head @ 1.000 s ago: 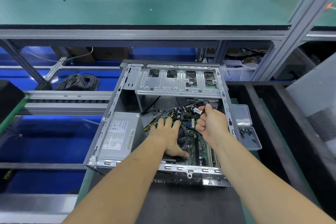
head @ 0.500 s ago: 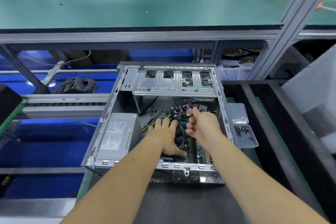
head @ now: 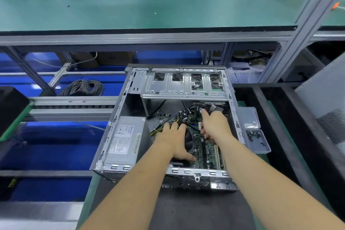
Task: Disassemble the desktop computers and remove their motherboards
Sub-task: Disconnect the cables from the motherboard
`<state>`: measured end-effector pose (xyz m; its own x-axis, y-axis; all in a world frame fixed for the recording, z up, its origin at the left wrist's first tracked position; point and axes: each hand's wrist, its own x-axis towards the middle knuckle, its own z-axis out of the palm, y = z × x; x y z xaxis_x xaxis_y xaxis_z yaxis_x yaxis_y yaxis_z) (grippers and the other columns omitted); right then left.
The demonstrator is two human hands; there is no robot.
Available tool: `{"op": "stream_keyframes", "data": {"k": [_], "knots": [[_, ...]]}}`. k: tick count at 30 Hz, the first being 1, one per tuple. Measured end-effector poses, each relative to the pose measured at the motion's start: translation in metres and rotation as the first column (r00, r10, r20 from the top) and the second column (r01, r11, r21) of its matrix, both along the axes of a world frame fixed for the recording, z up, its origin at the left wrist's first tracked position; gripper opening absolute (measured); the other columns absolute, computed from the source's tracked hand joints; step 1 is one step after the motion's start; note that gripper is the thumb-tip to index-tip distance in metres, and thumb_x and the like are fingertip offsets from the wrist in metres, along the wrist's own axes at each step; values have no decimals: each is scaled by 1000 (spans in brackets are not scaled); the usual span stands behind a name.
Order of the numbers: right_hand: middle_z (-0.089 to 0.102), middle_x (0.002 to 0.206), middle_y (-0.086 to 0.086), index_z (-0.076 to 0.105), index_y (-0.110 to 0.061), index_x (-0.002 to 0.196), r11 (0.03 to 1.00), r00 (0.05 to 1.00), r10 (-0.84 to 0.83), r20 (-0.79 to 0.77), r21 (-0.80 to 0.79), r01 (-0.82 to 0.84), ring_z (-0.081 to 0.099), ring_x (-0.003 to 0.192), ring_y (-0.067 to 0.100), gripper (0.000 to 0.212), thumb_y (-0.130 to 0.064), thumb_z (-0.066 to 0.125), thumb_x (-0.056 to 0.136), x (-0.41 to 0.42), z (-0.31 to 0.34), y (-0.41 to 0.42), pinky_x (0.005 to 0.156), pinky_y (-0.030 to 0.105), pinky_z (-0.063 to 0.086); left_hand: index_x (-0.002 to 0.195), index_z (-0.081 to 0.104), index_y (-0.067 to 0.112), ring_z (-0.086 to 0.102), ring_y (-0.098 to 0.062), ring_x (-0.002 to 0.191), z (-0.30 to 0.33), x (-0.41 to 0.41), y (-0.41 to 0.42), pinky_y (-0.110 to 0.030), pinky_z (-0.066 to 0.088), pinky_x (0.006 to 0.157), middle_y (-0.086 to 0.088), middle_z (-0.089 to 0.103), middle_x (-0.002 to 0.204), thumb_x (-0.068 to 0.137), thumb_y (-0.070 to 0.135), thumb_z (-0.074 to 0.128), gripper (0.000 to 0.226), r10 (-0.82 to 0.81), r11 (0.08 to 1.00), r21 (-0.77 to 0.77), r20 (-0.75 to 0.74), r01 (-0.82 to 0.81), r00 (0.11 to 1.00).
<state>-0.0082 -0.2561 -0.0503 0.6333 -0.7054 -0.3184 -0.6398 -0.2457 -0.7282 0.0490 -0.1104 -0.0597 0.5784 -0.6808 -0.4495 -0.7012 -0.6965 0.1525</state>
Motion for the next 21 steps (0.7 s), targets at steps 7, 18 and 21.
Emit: {"op": "stream_keyframes", "data": {"k": [7,18,21], "knots": [[65,82,9,64,-9,75,880,872,404,-276,-142,-453,61,89,31,27,-18,47,94,14,-13,4,72,32,46,123,52,30,49,-23,117,7,16,5,-46,34,99,3,50,123,80,66,49,56,250,893,-409,106,-187,962],[48,60,-1,68,-10,96,829,840,531,111,136,-542,27,49,11,39,9,34,89,20,-10,12,48,27,21,126,55,21,42,-34,125,-2,50,-9,-44,39,96,-8,50,132,92,55,57,49,498,734,-422,-197,-532,844],[51,72,4,65,-11,86,825,849,486,209,210,-524,34,62,16,34,10,38,85,19,-10,17,60,29,25,110,60,24,47,-31,117,-1,49,-11,-45,43,94,-4,60,118,91,53,55,35,542,681,-468,-195,-564,817]]}}
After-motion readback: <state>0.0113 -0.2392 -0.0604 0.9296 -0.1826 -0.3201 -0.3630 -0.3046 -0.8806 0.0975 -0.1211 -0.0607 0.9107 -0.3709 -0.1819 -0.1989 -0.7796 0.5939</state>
